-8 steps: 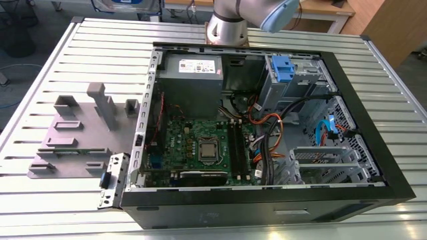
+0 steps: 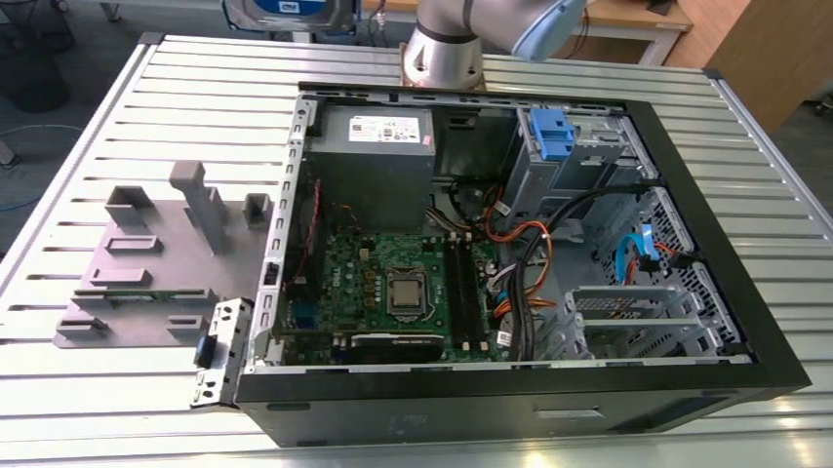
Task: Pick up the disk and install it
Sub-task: 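Pick up the disk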
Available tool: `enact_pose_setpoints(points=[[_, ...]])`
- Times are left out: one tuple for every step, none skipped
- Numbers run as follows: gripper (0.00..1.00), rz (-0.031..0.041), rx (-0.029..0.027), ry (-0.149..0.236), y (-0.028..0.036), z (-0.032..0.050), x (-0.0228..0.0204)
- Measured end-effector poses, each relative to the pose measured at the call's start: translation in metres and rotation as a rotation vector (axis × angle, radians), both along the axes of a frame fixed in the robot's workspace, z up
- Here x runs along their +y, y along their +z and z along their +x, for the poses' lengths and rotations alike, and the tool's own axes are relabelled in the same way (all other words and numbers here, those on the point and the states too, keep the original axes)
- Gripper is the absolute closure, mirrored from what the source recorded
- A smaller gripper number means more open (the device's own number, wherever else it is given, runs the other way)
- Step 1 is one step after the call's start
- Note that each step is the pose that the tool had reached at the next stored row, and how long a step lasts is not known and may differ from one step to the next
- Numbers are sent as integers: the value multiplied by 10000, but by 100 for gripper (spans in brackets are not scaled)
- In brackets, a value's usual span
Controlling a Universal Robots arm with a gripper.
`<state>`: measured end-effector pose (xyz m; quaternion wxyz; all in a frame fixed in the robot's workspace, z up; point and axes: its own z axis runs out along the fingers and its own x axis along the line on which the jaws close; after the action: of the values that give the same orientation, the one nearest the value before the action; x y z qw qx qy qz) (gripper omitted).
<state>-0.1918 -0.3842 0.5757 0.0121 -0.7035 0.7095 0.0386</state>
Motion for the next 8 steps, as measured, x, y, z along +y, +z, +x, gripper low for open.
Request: enact_pose_setpoints(points=[[65,0,2,0,-5,45,0],[65,0,4,1,-10,94,0],[65,1,6,1,-15,139,0],[65,1,9,0,-20,184,1],[65,0,11,0,-24,229,1],[65,0,14,1,-29,274,1],[65,0,17,1,-34,319,1],[65,0,20,0,-39,368,1]])
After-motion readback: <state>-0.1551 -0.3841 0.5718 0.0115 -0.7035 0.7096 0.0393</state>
